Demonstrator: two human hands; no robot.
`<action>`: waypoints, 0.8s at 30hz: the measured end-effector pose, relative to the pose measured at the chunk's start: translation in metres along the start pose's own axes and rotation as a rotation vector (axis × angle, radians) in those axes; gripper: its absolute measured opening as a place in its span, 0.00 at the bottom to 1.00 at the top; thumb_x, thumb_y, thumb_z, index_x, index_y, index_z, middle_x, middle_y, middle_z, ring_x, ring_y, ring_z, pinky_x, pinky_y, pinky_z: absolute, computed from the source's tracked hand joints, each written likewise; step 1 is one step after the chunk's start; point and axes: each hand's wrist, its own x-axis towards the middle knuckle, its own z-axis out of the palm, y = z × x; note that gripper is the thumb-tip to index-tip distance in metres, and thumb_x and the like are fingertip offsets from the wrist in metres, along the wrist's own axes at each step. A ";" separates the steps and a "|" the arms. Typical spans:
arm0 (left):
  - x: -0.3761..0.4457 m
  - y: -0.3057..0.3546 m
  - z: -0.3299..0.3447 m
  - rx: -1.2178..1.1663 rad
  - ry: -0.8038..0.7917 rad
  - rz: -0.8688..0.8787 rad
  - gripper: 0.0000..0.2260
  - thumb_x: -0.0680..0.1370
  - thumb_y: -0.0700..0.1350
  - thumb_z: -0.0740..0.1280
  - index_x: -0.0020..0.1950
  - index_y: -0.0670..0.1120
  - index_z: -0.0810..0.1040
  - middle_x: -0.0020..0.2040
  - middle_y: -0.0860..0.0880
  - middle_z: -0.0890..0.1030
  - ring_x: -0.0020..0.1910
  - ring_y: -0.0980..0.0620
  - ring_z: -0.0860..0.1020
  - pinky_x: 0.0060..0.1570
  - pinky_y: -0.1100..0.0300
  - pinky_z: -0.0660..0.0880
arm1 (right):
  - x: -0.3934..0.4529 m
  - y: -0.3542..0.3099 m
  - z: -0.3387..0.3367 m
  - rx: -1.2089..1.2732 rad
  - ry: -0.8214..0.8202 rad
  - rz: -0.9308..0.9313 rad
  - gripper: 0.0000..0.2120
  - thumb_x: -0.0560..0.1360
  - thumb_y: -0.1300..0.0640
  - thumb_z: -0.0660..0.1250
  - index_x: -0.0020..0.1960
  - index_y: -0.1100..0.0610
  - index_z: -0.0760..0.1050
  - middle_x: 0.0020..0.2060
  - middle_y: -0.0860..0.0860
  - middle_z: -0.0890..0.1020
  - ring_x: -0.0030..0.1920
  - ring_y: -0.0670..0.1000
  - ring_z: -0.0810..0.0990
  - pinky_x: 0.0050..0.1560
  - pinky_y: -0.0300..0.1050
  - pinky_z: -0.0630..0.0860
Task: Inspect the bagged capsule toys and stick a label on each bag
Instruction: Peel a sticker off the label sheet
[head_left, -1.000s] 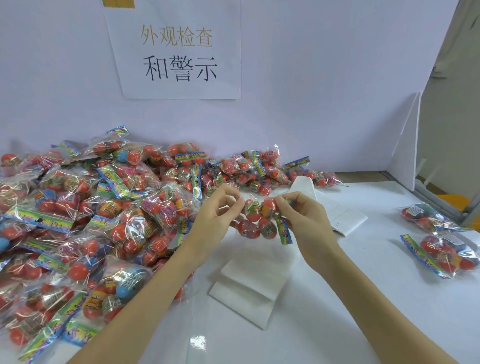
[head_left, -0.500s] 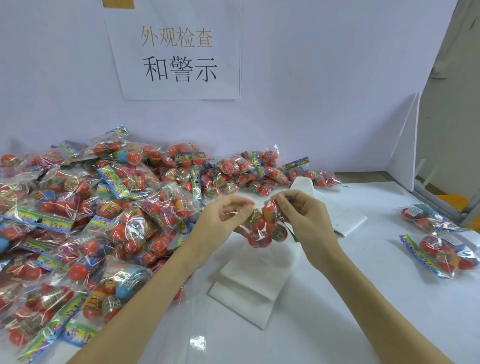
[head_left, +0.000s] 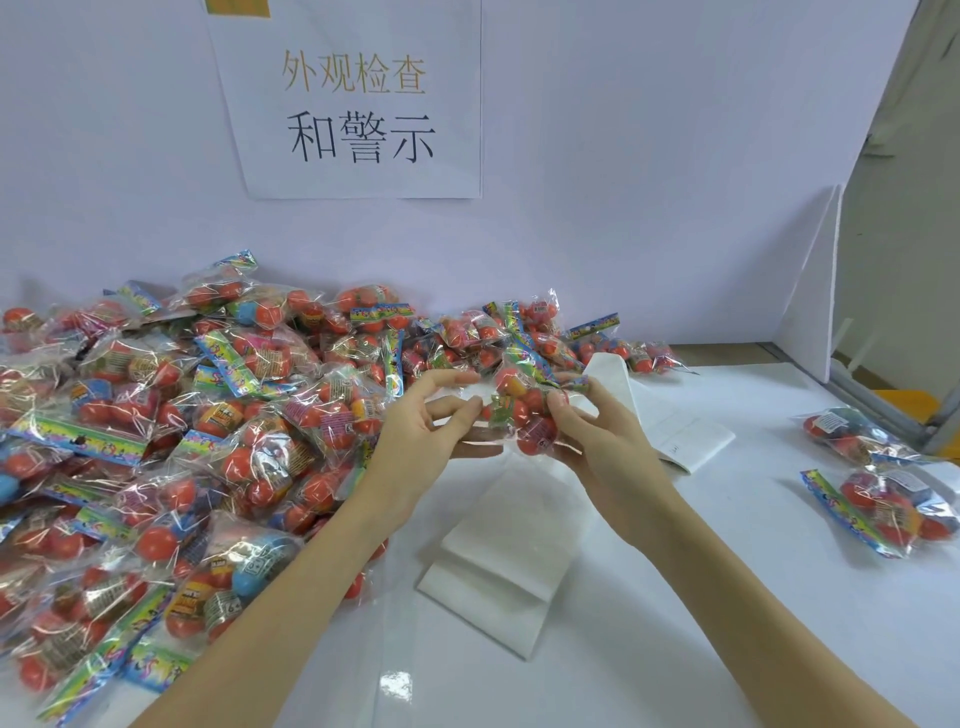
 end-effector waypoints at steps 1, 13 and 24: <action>0.000 0.001 0.000 0.003 -0.011 0.001 0.10 0.84 0.39 0.67 0.65 0.44 0.78 0.46 0.39 0.87 0.46 0.37 0.87 0.46 0.46 0.85 | 0.000 -0.001 0.000 0.005 -0.012 0.002 0.13 0.83 0.58 0.66 0.67 0.60 0.75 0.53 0.57 0.87 0.47 0.53 0.86 0.48 0.42 0.81; -0.004 0.003 0.004 0.180 -0.117 -0.007 0.14 0.80 0.49 0.72 0.63 0.45 0.81 0.55 0.46 0.85 0.54 0.41 0.85 0.61 0.46 0.80 | -0.002 0.001 0.003 -0.109 0.066 0.009 0.16 0.85 0.51 0.63 0.53 0.57 0.87 0.48 0.57 0.88 0.40 0.54 0.86 0.41 0.40 0.81; -0.004 0.002 0.006 0.099 -0.058 -0.017 0.16 0.78 0.55 0.71 0.60 0.46 0.79 0.54 0.46 0.86 0.50 0.46 0.86 0.50 0.58 0.82 | -0.004 0.000 0.007 -0.215 -0.030 0.005 0.14 0.83 0.49 0.67 0.63 0.55 0.81 0.50 0.57 0.87 0.49 0.53 0.87 0.50 0.47 0.85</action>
